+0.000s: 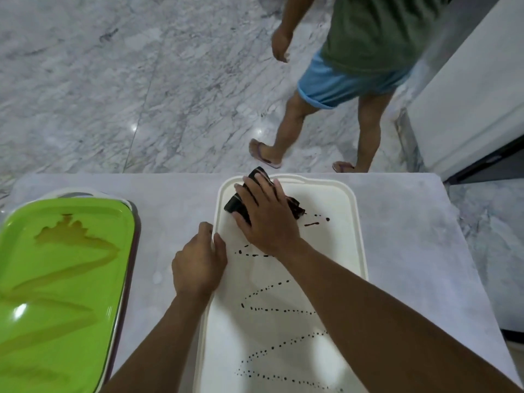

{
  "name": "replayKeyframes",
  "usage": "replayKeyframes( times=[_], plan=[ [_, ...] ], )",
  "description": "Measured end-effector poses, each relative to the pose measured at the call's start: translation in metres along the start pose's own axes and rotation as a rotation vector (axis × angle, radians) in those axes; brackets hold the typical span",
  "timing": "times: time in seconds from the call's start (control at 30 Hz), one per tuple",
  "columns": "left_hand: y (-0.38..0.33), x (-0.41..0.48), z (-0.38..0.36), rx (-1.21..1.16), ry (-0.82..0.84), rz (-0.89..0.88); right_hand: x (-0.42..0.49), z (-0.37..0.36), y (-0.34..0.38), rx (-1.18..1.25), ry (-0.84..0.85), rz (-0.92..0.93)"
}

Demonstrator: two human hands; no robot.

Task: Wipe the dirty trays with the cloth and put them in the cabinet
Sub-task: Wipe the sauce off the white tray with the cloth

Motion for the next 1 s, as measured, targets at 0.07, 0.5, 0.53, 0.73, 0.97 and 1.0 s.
replayKeyframes(
  times=[0.07,0.5,0.53,0.73,0.97,1.0],
  plan=[
    [-0.001,0.000,-0.001,-0.008,0.005,0.017,-0.004,-0.008,-0.002,-0.030,0.041,0.076],
    [-0.001,0.002,-0.006,0.025,-0.039,0.063,0.005,-0.012,-0.029,-0.129,0.188,0.146],
    [0.000,0.003,-0.007,0.028,-0.041,0.063,0.005,-0.011,-0.028,-0.122,0.187,0.141],
    [-0.002,0.001,-0.008,0.017,-0.087,0.056,0.000,-0.010,-0.031,-0.043,0.190,0.111],
    [-0.004,-0.001,-0.007,0.017,-0.110,0.050,-0.036,-0.006,-0.071,-0.045,0.153,-0.050],
    [-0.005,-0.001,-0.007,0.013,-0.112,0.049,-0.042,-0.005,-0.078,-0.058,0.144,-0.081]
  ],
)
Point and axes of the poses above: each hand's wrist, its own x-axis towards the middle knuckle, its own z-axis out of the back of the hand, y = z × x, the point moved 1 cm from there along x, towards the middle knuckle, and after that the axes turned 14 degrees about y, right-handed, at the moved point
